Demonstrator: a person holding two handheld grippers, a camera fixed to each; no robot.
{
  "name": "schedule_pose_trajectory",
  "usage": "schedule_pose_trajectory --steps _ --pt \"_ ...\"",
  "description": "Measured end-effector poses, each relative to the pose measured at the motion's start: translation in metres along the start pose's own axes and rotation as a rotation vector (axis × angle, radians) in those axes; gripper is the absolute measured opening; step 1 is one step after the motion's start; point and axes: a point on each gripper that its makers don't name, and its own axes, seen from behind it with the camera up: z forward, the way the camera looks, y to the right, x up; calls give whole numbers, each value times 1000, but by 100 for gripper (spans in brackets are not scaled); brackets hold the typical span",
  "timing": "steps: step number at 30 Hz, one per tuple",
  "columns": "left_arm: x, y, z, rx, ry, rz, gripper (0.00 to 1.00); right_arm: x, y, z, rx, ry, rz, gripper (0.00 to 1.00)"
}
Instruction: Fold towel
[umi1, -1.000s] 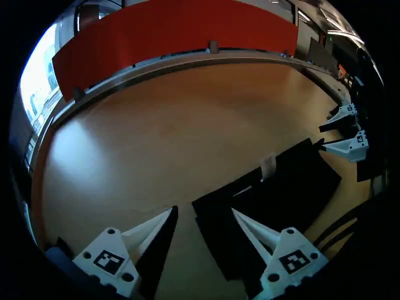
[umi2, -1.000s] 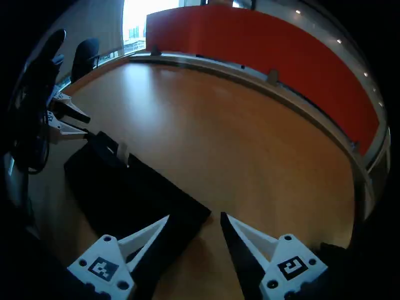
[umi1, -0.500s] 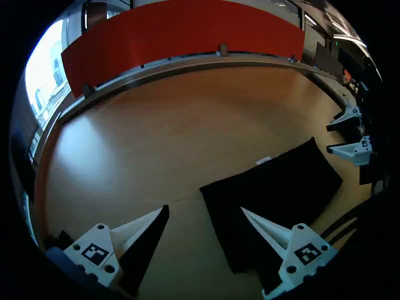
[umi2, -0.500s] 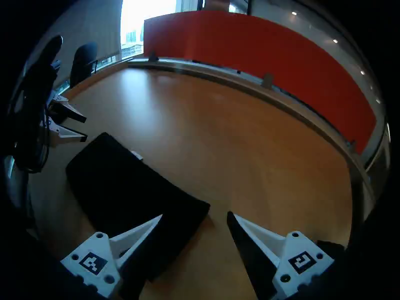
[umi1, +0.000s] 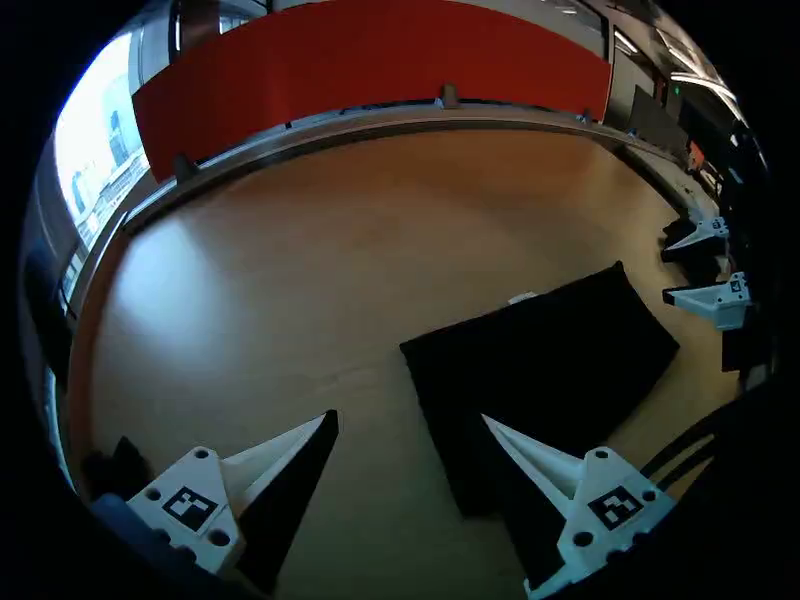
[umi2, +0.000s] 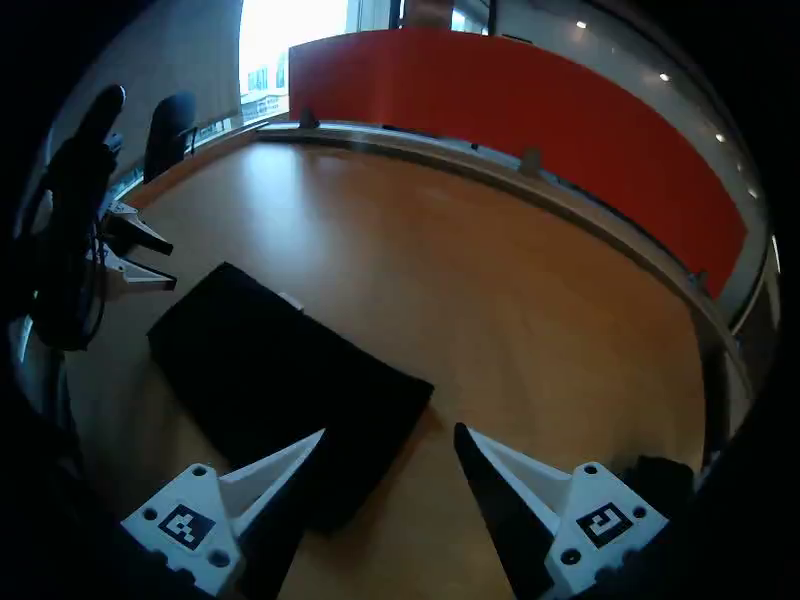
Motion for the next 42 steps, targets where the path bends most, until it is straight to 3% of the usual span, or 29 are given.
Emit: schedule_pose_trajectory --steps 15,23,32,42 --pt "-41 6 -21 -4 -25 -58 95 -28 -17 -31 -9 -6 19 90" --pt "-45 6 -26 5 -19 -68 95 -29 -17 -35 -8 -3 17 90" --pt "-53 -1 -37 31 -13 -104 95 -26 -20 -38 14 7 -11 90" --pt "-73 -12 -62 73 -8 -169 95 -23 -24 -35 51 16 -49 90"
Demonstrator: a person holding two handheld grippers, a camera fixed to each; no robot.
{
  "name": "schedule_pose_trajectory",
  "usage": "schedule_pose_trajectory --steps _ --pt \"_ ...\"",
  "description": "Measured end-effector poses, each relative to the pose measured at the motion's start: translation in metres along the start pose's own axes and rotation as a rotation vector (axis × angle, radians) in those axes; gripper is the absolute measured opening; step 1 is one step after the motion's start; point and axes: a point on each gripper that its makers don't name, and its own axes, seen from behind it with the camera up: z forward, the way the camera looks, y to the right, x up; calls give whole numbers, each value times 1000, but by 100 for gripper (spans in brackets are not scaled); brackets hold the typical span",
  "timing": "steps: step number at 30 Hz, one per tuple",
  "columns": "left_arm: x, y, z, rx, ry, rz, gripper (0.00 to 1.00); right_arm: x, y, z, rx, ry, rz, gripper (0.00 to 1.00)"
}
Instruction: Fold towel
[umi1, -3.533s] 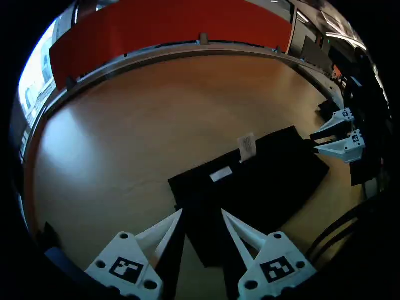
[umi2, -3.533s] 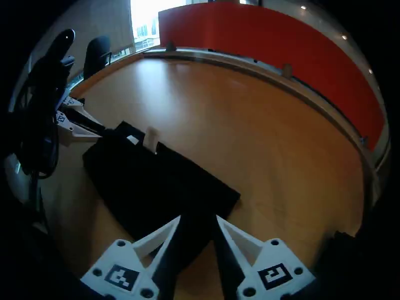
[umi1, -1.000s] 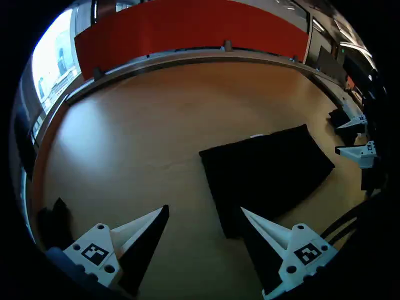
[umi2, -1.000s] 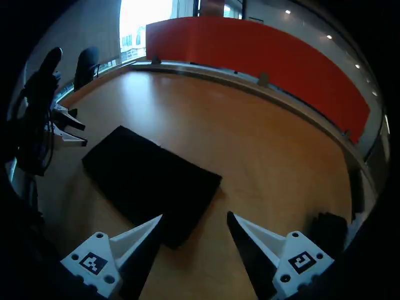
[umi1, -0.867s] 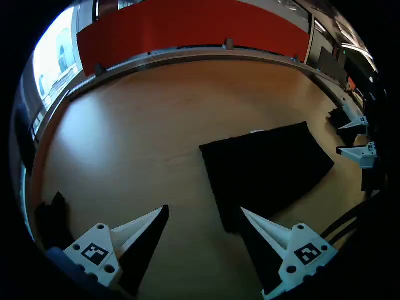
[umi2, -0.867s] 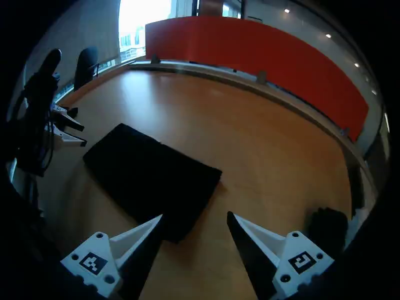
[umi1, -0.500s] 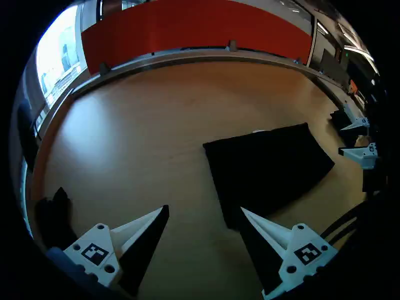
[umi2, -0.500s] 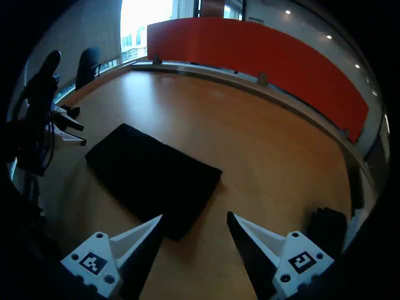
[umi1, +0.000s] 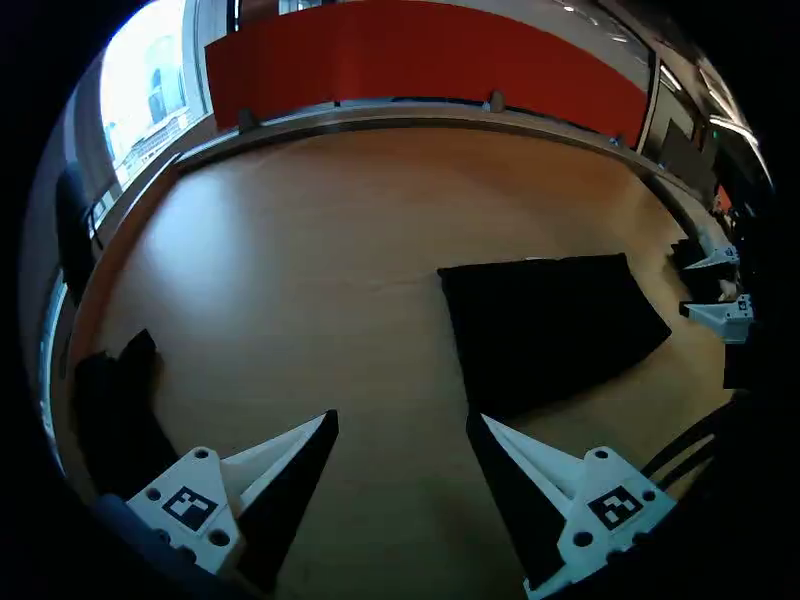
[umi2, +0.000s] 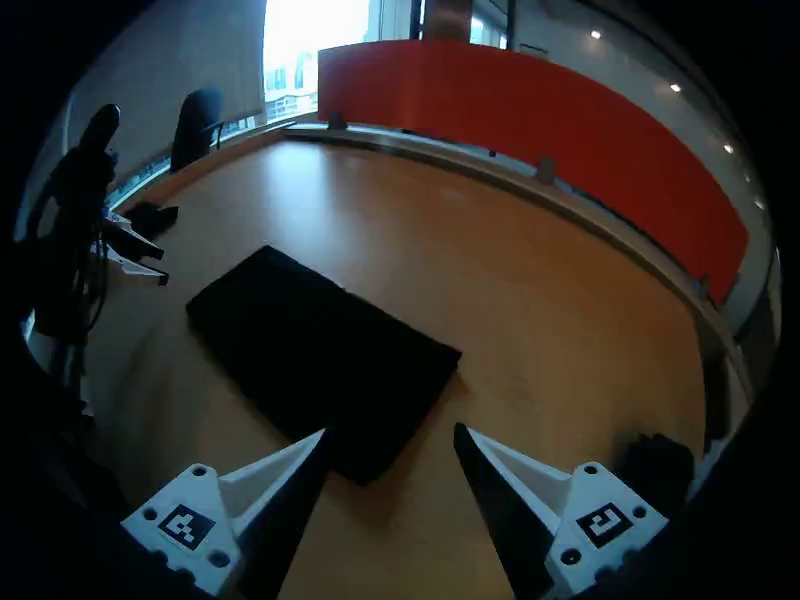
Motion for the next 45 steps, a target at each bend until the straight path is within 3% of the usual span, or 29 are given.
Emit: schedule_pose_trajectory --steps 21,29,34,42,45 --pt "-30 -33 -42 72 7 -83 95 -15 -9 9 60 -36 -45 90" --pt "-39 -37 -51 83 5 -96 95 -27 -11 12 77 -57 -46 89" --pt "-42 -37 -53 87 5 -103 95 -35 -13 13 97 -83 -58 78" --pt "-46 -40 -56 92 4 -109 95 -50 -15 11 136 -135 -76 52" --pt "-47 -40 -56 93 2 -111 95 -53 -14 10 144 -149 -85 49"
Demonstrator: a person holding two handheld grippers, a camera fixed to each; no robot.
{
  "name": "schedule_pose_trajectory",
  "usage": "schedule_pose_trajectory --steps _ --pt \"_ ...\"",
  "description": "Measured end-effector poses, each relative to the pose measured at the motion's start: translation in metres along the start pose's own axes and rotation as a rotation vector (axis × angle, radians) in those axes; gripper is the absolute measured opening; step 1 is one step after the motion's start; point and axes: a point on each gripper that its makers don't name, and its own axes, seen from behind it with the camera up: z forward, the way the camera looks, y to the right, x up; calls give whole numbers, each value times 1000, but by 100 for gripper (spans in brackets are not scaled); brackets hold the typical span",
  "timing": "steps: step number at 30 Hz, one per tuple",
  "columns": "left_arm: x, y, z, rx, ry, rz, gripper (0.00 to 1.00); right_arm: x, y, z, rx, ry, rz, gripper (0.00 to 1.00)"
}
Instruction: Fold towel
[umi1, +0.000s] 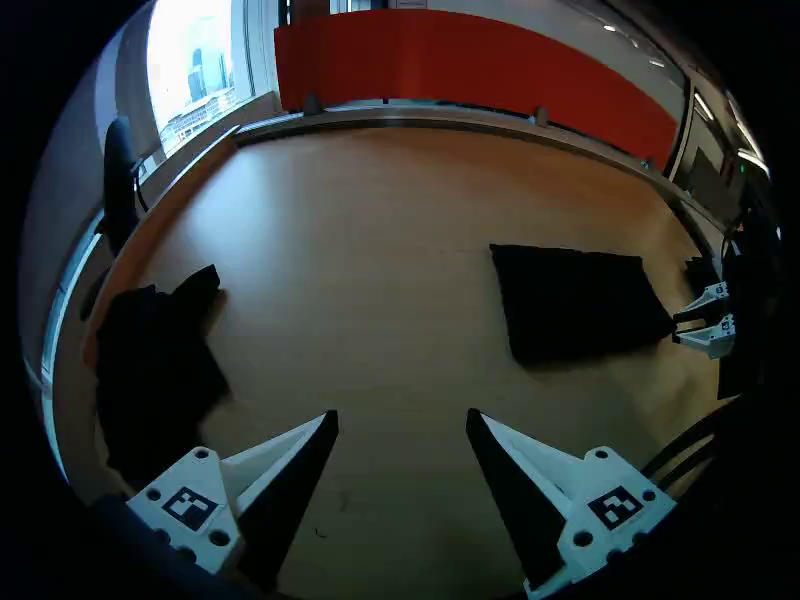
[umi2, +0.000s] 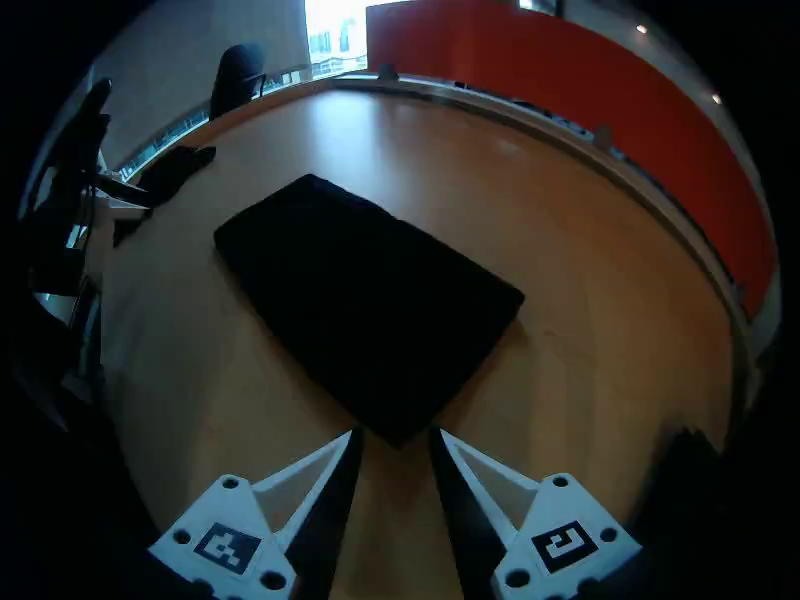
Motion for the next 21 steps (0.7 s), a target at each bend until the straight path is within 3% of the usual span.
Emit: schedule_pose_trajectory --steps 4,10,16,21 --pt "-1 0 0 0 -2 -1 95 -1 0 0 8 -8 -9 48" --pt "-2 1 1 -1 -4 5 95 -5 -2 0 28 -24 -5 24" --pt "-3 1 1 -2 -5 8 95 -3 0 -2 30 -22 -9 19" --pt "-4 0 2 -1 -8 11 95 -2 1 -2 30 -19 -9 7"
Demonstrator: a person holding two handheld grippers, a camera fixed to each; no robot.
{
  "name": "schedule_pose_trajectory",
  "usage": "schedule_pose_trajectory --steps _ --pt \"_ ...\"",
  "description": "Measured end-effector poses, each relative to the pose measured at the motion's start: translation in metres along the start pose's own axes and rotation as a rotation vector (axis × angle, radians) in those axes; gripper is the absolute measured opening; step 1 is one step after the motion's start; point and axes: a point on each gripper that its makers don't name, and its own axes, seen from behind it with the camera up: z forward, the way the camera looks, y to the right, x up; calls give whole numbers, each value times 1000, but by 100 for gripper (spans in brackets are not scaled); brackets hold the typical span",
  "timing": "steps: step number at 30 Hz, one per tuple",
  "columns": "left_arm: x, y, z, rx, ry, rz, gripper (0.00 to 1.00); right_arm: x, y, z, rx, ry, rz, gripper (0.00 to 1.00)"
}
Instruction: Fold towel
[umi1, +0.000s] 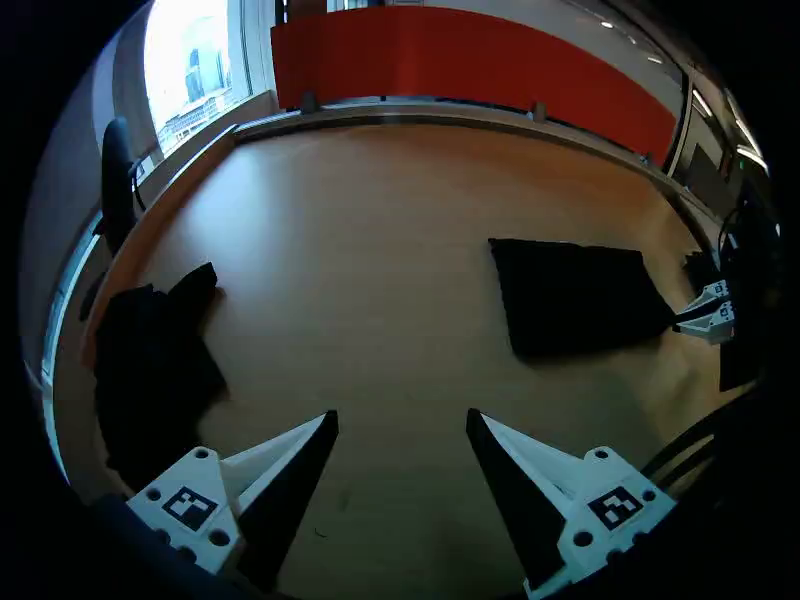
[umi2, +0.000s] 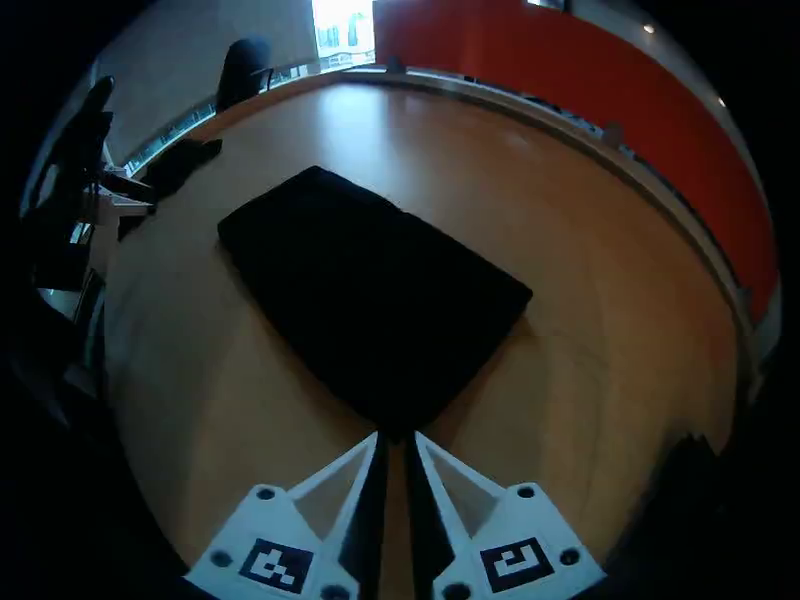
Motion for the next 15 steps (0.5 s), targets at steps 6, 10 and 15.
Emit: schedule_pose_trajectory --steps 6,10,15 --pt "0 0 1 1 0 1 95 4 0 -3 -4 6 8 4" --pt "2 -2 1 3 2 -1 95 13 4 -9 -23 23 1 3" --pt "3 -3 2 4 4 1 95 29 9 -20 -41 51 -24 3"
